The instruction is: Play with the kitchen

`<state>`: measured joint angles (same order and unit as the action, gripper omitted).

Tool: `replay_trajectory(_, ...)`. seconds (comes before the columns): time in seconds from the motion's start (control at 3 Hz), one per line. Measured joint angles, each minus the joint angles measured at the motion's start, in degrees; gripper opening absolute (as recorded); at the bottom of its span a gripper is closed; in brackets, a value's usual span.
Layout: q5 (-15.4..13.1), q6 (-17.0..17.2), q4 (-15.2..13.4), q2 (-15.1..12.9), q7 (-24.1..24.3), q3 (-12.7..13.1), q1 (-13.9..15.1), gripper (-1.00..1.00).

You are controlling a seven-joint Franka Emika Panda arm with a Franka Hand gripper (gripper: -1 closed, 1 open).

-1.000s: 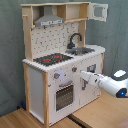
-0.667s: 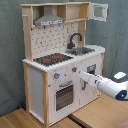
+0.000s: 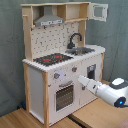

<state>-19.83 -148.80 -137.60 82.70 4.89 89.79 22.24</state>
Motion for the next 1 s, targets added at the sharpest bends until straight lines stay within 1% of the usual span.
replay_trajectory(0.33, 0.05, 1.37, 2.44, 0.61, 5.85, 0.64, 1.97, 1.0)
replay_trajectory(0.67, 0.04, 3.21, 2.56, 1.09, 13.05, 1.18, 2.7, 1.0)
replay_trajectory(1.0, 0.04, 3.8, 2.53, 1.21, 20.41, 2.57, 3.13, 1.0)
